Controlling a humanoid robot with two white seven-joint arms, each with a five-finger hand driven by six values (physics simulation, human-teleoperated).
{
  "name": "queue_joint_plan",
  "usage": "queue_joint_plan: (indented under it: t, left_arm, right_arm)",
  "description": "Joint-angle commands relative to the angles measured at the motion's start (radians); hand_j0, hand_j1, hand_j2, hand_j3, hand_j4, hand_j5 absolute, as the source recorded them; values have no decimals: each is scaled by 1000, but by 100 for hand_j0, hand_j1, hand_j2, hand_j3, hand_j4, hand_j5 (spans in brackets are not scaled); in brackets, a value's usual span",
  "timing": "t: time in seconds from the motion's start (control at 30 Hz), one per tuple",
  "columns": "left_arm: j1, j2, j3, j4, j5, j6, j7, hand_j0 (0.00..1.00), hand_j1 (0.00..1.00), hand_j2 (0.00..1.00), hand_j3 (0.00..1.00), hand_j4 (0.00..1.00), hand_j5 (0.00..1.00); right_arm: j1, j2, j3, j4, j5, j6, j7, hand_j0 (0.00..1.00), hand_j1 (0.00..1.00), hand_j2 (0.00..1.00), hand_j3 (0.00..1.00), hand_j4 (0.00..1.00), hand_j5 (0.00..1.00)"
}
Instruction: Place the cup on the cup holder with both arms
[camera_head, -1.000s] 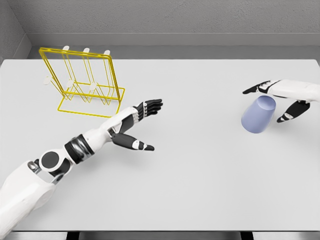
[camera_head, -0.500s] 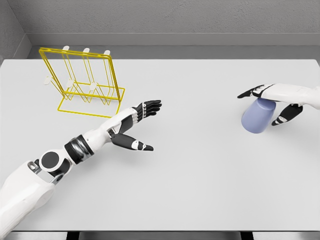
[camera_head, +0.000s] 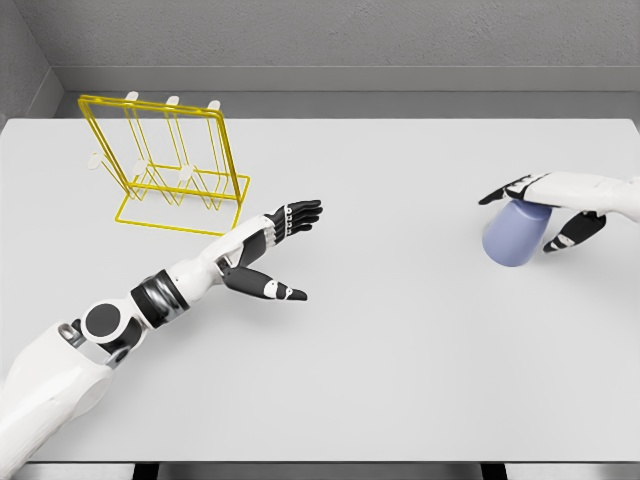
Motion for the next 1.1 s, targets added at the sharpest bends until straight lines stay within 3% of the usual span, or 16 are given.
queue_joint_plan:
  t: [0.0, 0.47, 1.07]
  left_arm:
    - [0, 0, 1, 1, 4, 0, 0, 100, 100, 100, 100, 100, 100]
    - [0, -1, 1, 2, 5, 0, 0, 100, 100, 100, 100, 100, 100]
    - [-6, -1, 1, 16, 7, 0, 0, 100, 100, 100, 100, 100, 100]
  right_arm:
    - [0, -1, -1, 6, -4, 2, 0, 88, 88, 88, 88, 88, 88]
    - [0, -1, -1, 6, -3, 2, 13, 69, 69, 69, 69, 69, 69]
    - [-17, -1, -9, -5, -3, 2, 13, 65, 65, 65, 65, 65, 65]
